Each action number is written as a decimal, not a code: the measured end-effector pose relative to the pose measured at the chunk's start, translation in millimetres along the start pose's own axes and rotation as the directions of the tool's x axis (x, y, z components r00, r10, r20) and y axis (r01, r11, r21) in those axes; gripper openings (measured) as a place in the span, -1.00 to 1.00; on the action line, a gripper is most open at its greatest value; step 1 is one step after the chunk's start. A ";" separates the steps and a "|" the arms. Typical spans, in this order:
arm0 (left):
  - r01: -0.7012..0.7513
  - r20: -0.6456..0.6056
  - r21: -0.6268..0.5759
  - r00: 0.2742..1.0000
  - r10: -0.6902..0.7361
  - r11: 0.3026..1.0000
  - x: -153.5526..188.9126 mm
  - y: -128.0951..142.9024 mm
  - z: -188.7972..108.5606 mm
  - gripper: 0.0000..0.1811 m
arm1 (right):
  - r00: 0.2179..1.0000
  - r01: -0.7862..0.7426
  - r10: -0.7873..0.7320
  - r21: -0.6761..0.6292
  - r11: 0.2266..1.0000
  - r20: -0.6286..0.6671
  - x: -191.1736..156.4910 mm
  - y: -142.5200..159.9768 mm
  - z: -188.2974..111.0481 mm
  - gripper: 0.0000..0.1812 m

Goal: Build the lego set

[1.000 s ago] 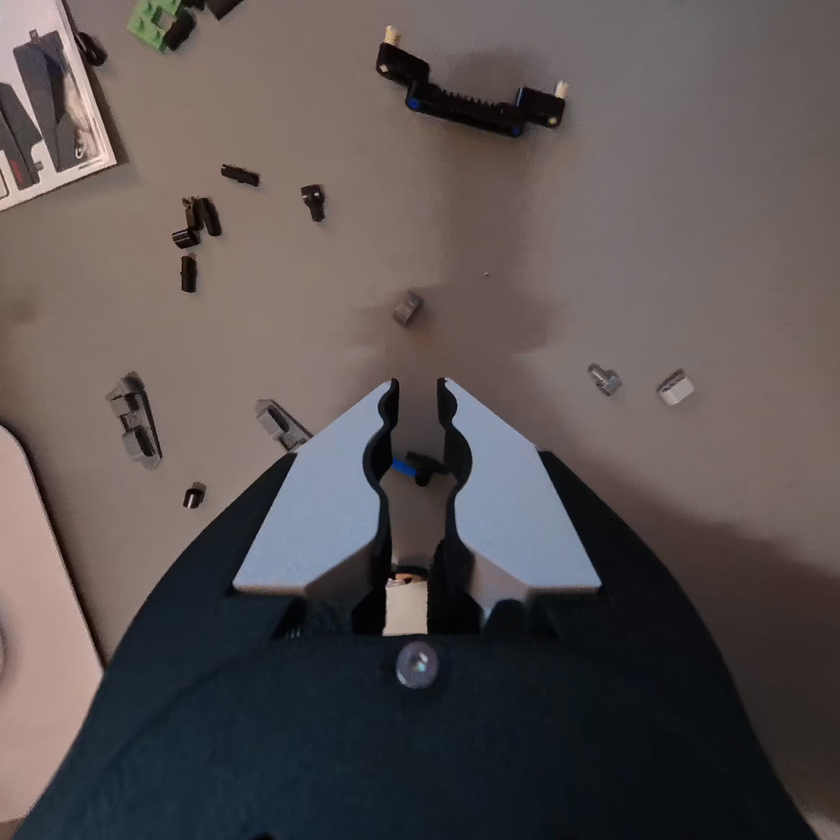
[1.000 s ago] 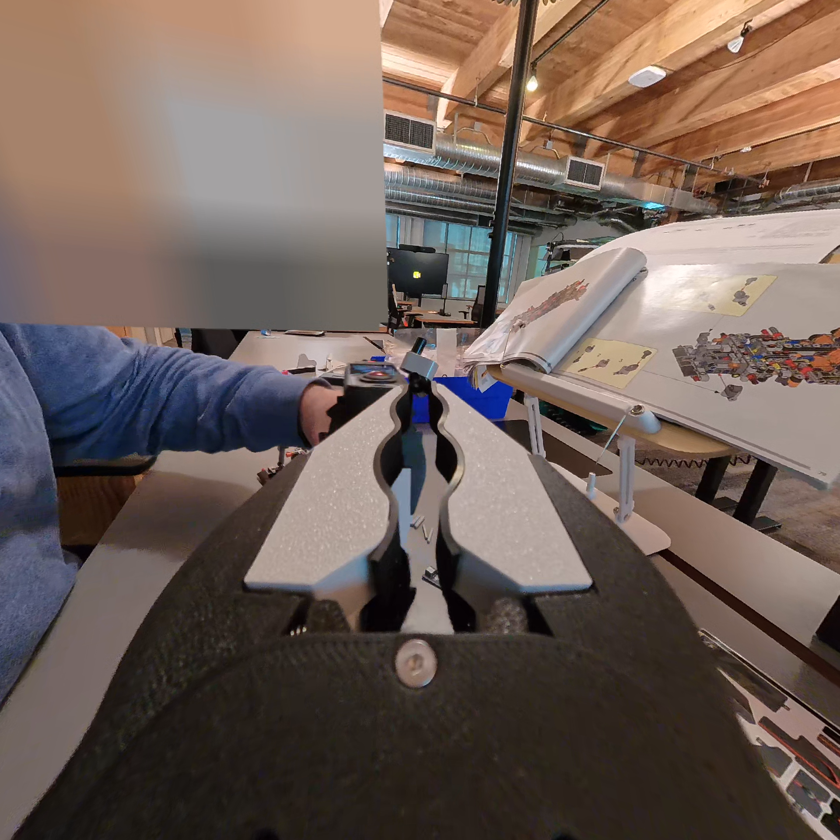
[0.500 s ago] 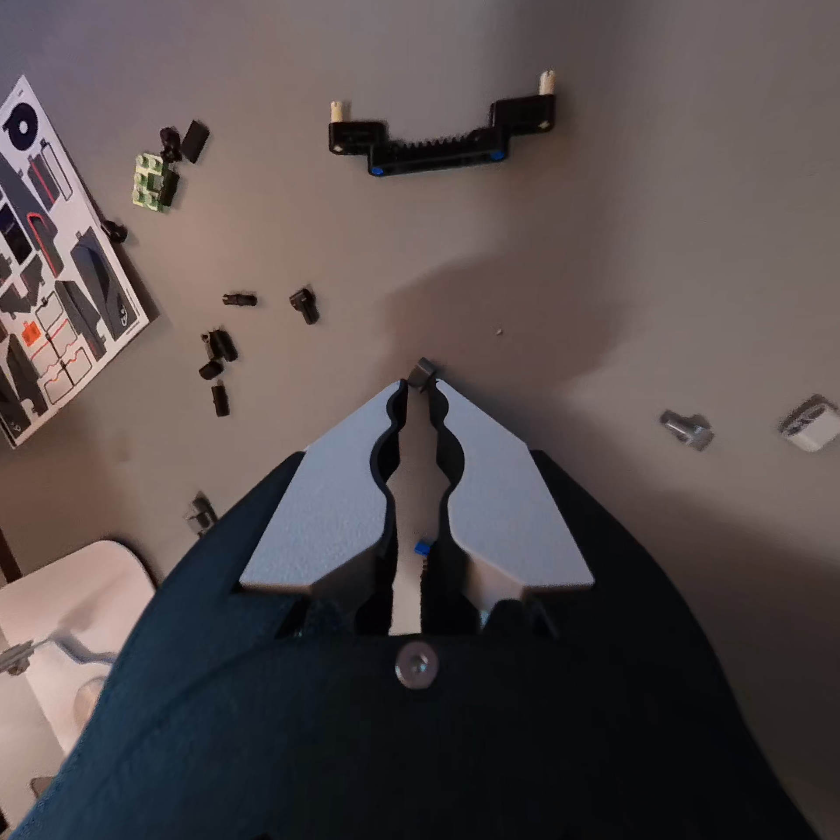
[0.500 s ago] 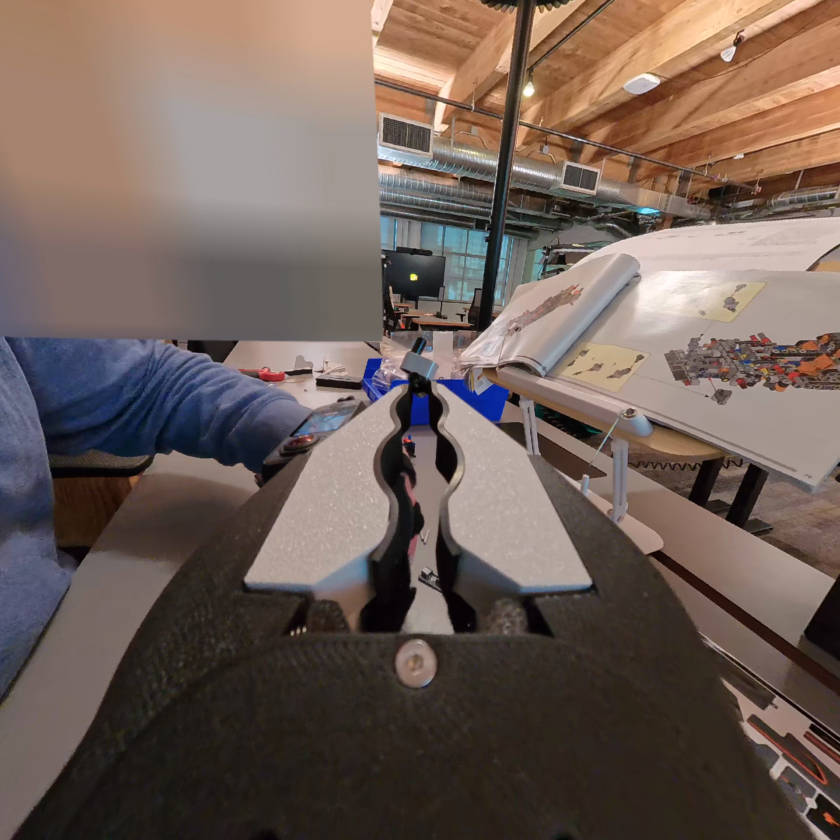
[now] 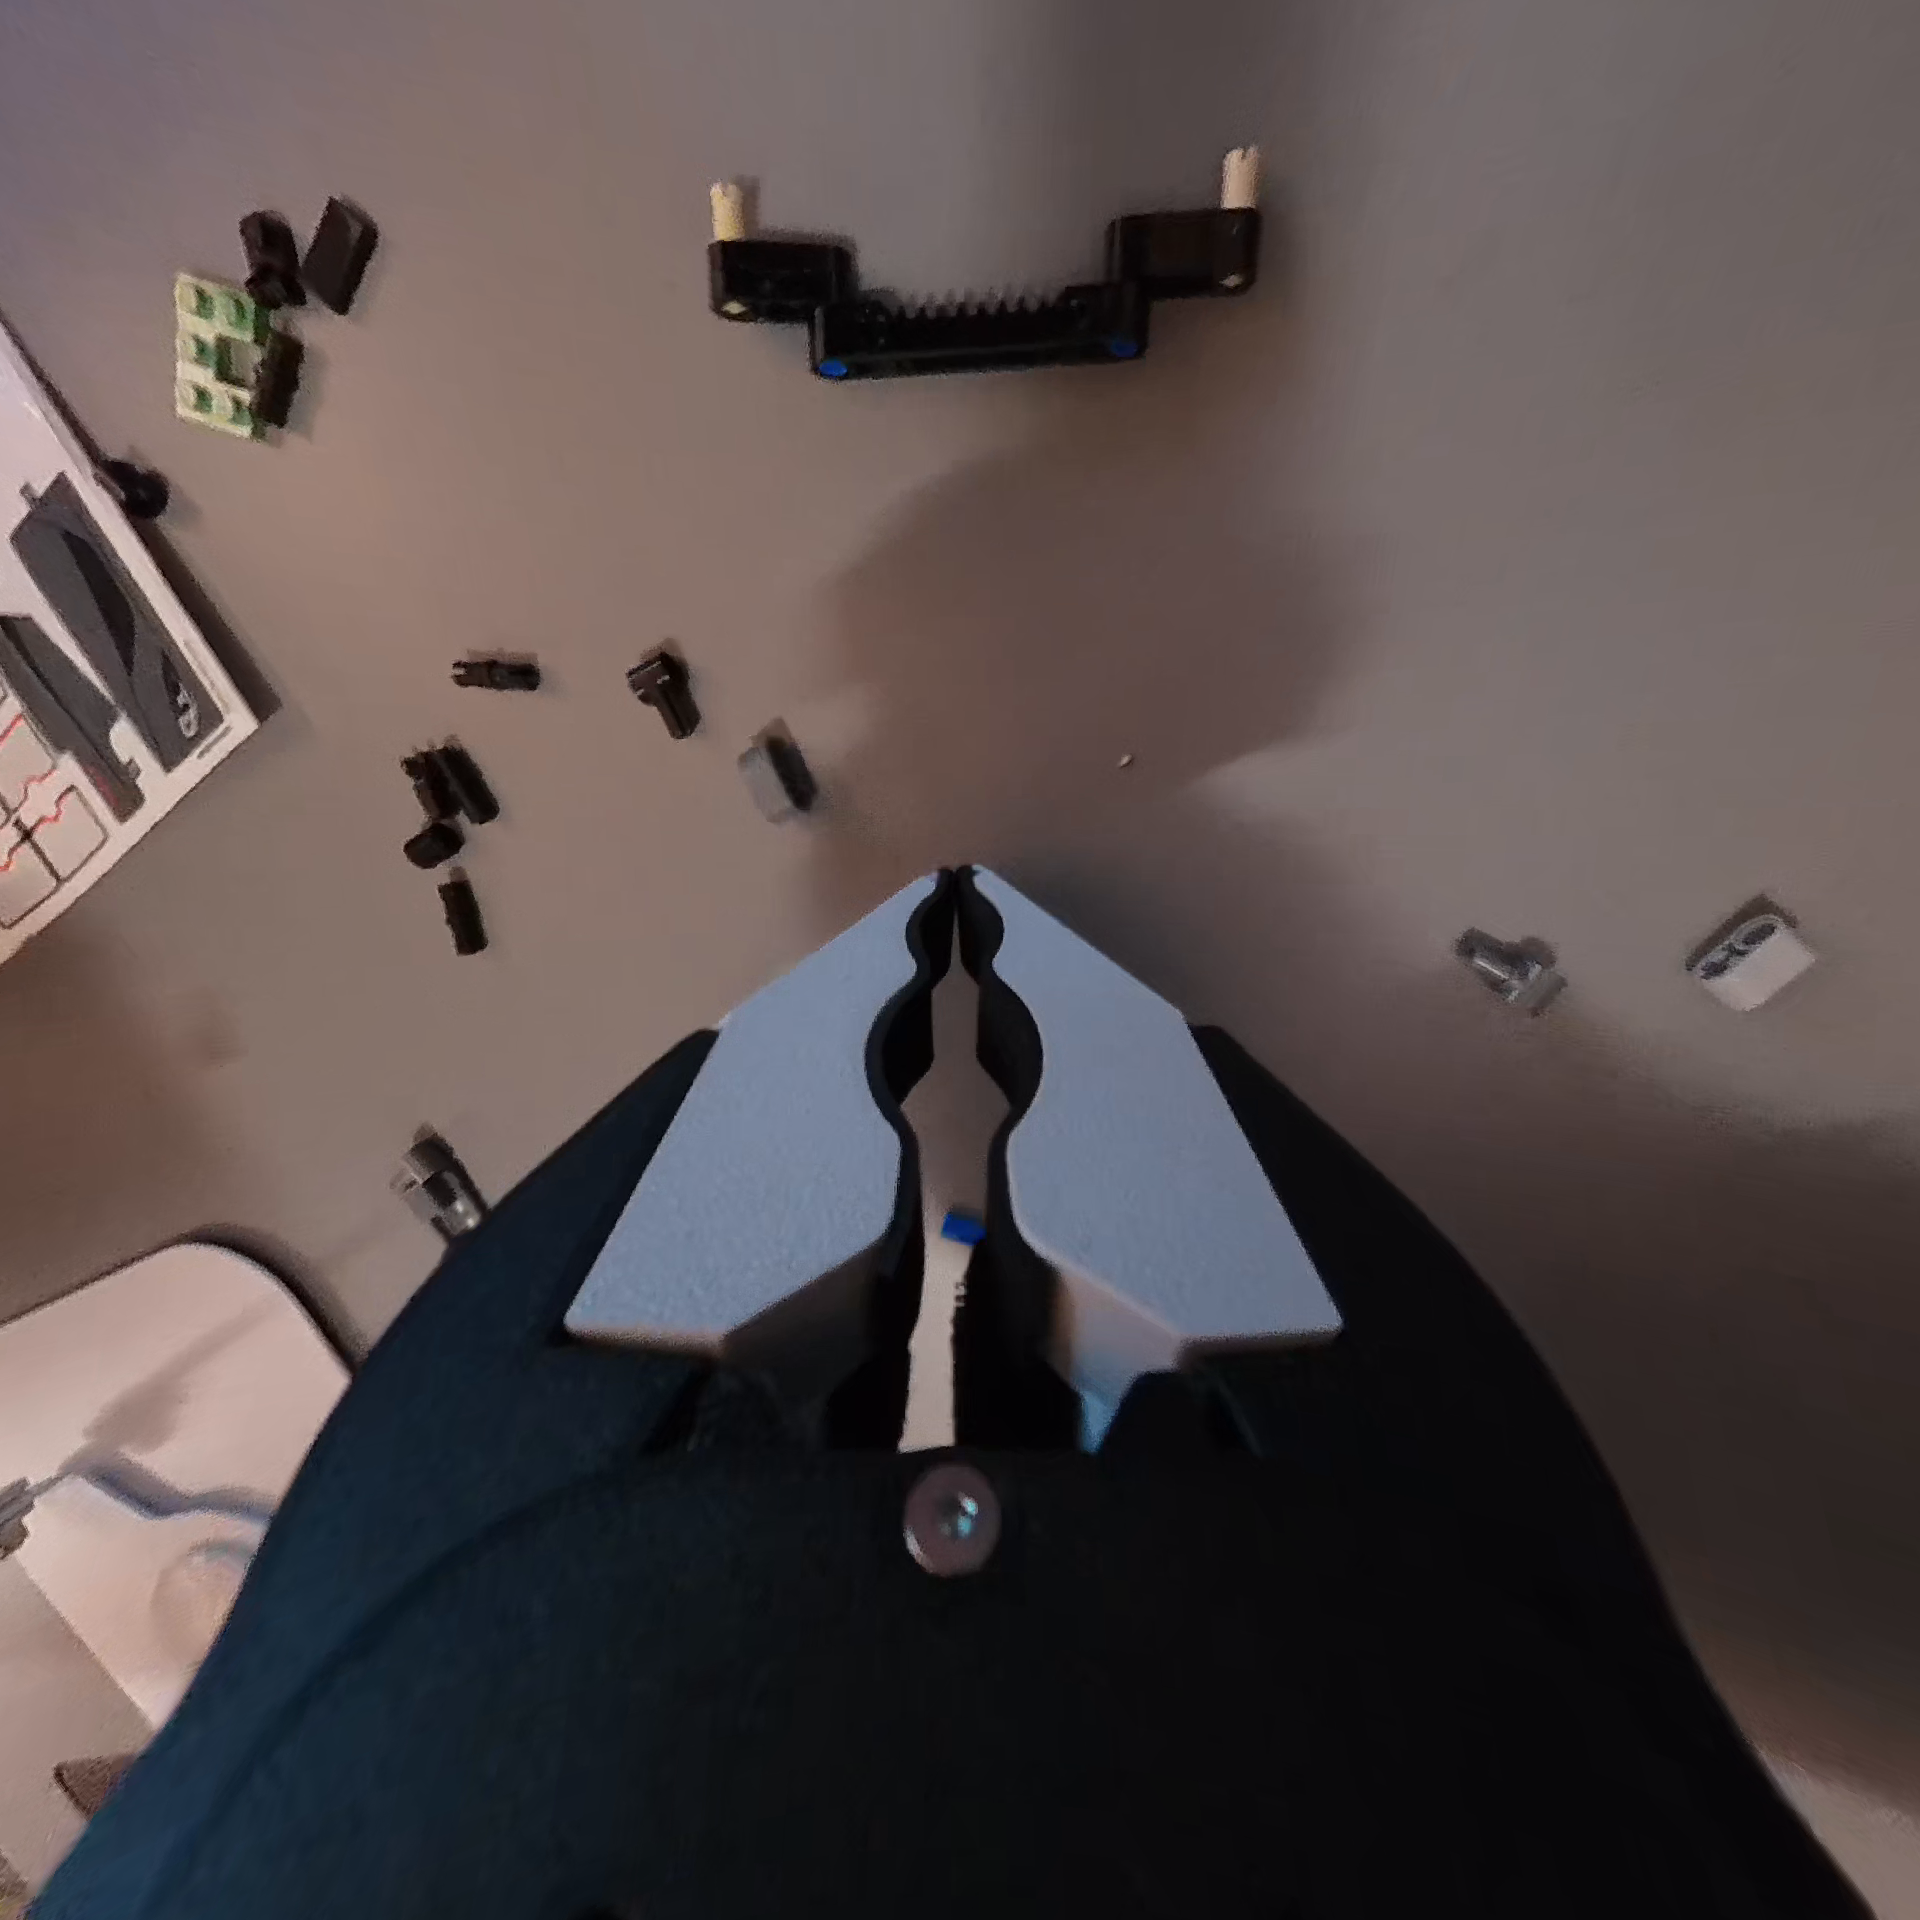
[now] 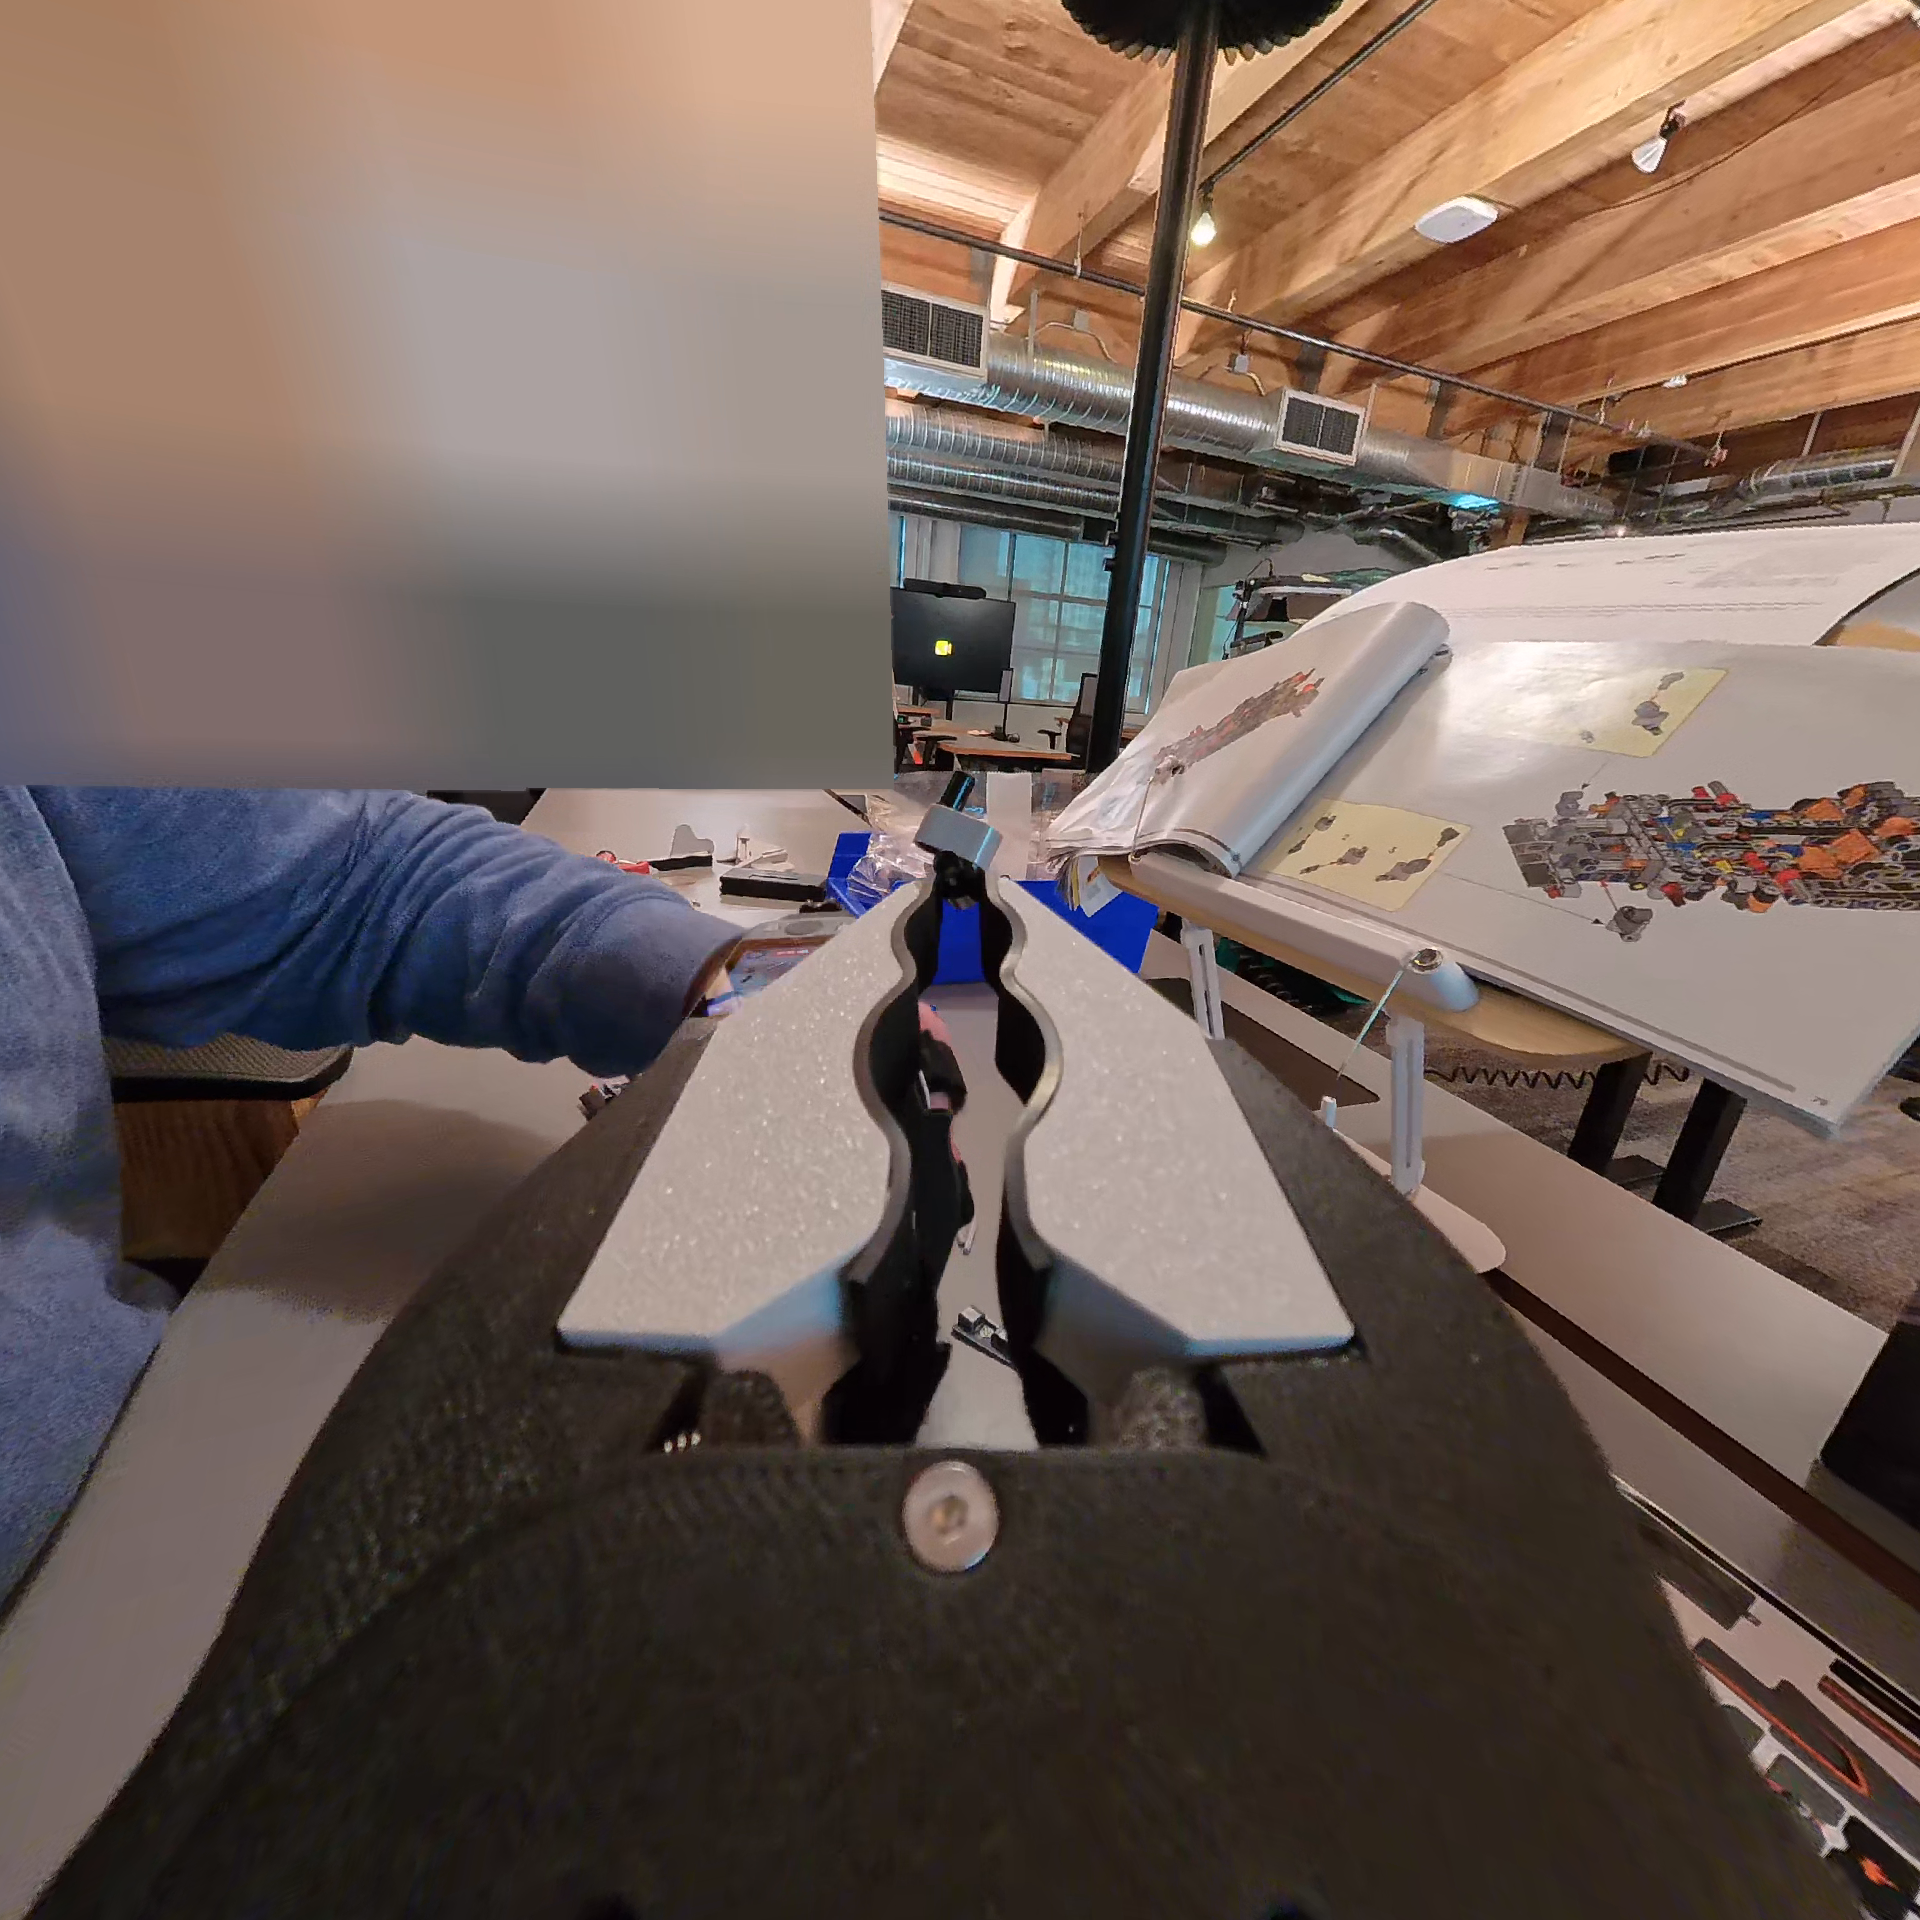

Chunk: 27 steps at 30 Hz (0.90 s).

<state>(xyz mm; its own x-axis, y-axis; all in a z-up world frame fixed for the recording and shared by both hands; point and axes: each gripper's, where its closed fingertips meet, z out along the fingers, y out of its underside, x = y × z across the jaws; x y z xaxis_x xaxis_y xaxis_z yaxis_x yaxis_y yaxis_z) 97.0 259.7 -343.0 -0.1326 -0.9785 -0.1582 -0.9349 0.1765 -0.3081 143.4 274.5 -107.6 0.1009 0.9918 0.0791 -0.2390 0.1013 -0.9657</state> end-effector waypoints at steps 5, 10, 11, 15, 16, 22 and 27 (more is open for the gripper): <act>0.172 0.089 0.062 0.980 -0.177 0.983 -18.9 -1.4 -2.6 -0.86 | 1.000 0.001 -0.001 0.007 1.000 -0.007 1.8 -2.2 -2.2 -0.96; 0.217 0.178 0.120 0.955 -0.236 0.969 -31.4 -11.5 1.1 -0.74 | 1.000 0.005 -0.005 0.017 1.000 -0.008 1.5 -5.9 -4.1 -0.96; 0.219 0.189 0.116 0.953 -0.238 0.969 -33.2 -12.2 3.8 -0.76 | 1.000 0.006 -0.006 0.018 1.000 -0.008 1.3 -6.4 -4.3 -0.96; 0.227 0.189 0.108 0.951 -0.244 0.968 -36.1 -16.7 15.0 -0.85 | 1.000 0.012 -0.012 0.020 1.000 -0.013 2.0 -8.2 -5.9 -0.95; 0.232 0.188 0.107 0.950 -0.249 0.967 -37.0 -17.1 16.1 -0.89 | 1.000 0.012 -0.012 0.021 1.000 -0.014 2.6 -8.4 -6.4 -0.95; 0.324 -0.023 0.119 0.946 -0.324 0.938 -7.8 -22.6 12.3 -0.93 | 1.000 0.011 -0.010 0.025 1.000 -0.017 4.1 -9.7 -8.6 -0.96; 0.486 -0.336 -0.002 0.823 -0.458 0.874 38.4 -15.5 -2.1 -0.93 | 1.000 0.017 -0.017 0.024 1.000 -0.006 1.1 -11.0 -7.7 -0.96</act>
<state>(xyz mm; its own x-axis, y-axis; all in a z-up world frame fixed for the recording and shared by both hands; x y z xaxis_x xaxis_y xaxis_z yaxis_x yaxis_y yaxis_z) 105.8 219.2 -342.3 0.2084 -0.9219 0.3267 -0.8824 -0.3213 -0.3438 153.6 273.8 -98.8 0.1109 0.9894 0.0934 -0.2608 0.1197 -0.9579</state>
